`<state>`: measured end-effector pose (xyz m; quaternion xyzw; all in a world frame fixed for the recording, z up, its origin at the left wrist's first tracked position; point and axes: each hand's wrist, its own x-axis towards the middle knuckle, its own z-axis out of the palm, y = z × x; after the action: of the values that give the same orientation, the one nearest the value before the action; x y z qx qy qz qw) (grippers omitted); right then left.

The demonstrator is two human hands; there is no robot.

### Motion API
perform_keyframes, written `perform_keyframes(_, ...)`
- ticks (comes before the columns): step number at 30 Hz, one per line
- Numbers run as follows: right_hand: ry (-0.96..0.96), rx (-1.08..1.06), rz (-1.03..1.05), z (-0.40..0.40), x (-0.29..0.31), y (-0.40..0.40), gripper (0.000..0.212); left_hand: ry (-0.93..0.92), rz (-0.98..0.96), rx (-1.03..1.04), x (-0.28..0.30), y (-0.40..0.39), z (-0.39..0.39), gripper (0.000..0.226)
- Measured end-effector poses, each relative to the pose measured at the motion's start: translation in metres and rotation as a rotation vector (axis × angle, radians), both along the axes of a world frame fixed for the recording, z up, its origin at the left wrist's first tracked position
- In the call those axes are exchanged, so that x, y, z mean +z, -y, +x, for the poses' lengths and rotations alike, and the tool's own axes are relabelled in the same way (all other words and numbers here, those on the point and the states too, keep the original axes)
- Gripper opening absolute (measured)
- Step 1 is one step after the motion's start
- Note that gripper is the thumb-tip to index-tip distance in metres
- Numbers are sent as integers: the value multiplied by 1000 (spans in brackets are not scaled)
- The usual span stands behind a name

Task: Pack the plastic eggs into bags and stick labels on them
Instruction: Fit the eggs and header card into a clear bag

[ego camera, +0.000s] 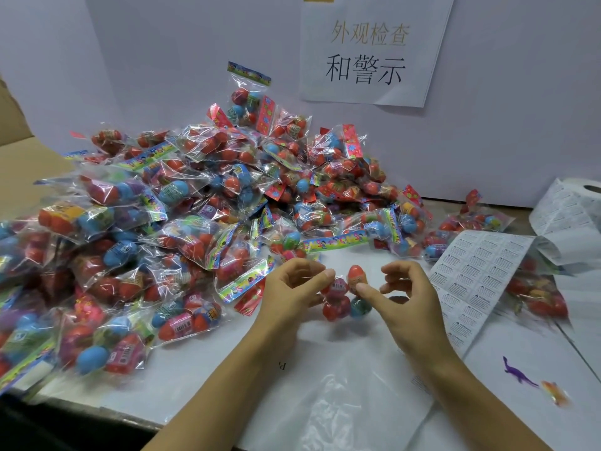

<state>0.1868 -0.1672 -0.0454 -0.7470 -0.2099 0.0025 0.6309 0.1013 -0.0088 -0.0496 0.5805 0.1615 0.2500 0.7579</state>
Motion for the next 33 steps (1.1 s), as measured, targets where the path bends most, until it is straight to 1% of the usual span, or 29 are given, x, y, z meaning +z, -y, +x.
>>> perform_keyframes(2, 40, 58, -34, -3, 1, -1, 26, 31, -27, -52, 1, 1, 0, 20)
perform_keyframes(4, 32, 134, -31, -6, 3, -2, 16, 70, -66, -109, 4, 2, -1, 30)
perform_keyframes(5, 13, 171, -20, -7, 4, -2, 21, 86, -84, -132, 5, 3, -1, 33)
perform_keyframes(6, -10, 209, -11, -8, 5, -2, 30, 99, -100, -149, 7, 4, -2, 33)
perform_keyframes(8, -32, 264, -9, -8, 5, -1, 44, 121, -118, -161, 8, 4, -3, 24)
perform_keyframes(9, -37, 266, -6, -8, 4, -1, 45, 129, -125, -160, 8, 5, -3, 21)
perform_keyframes(11, -57, 234, 14, -4, 2, -1, 38, 150, -136, -158, 7, 4, -3, 20)
perform_keyframes(13, -115, 222, 71, 0, -1, -3, 31, 169, -111, -134, 6, 5, -2, 18)
perform_keyframes(16, -266, 250, 191, 3, 0, -3, 25, 127, -3, 11, 5, 1, -1, 10)
perform_keyframes(18, -386, 271, 261, 4, 3, -2, 26, 59, 33, 69, 3, -3, 1, 14)
perform_keyframes(19, -432, 281, 275, 4, 4, -2, 26, 31, 8, 53, 3, -4, 1, 14)
perform_keyframes(21, -480, 305, 271, 4, 6, -3, 27, -25, -67, -17, 5, -2, 1, 32)
perform_keyframes(22, -488, 315, 264, 4, 6, -3, 27, -45, -86, -38, 6, 0, 1, 39)
perform_keyframes(23, -487, 323, 261, 3, 7, -2, 28, -46, -82, -48, 6, 1, 1, 38)
perform_keyframes(25, -451, 328, 264, 1, 9, -3, 25, -11, -63, -65, 7, 2, -1, 24)
perform_keyframes(27, -410, 325, 271, -1, 10, -2, 16, 17, -66, -67, 10, 1, -4, 13)
perform_keyframes(29, -395, 323, 277, -2, 10, -3, 28, 15, -57, -65, 9, -1, -4, 9)
perform_keyframes(30, -390, 314, 271, -1, 10, -3, 31, 8, -53, -64, 10, -1, -4, 9)
perform_keyframes(33, -402, 308, 268, -2, 11, -2, 28, 1, -52, -63, 10, 1, -4, 14)
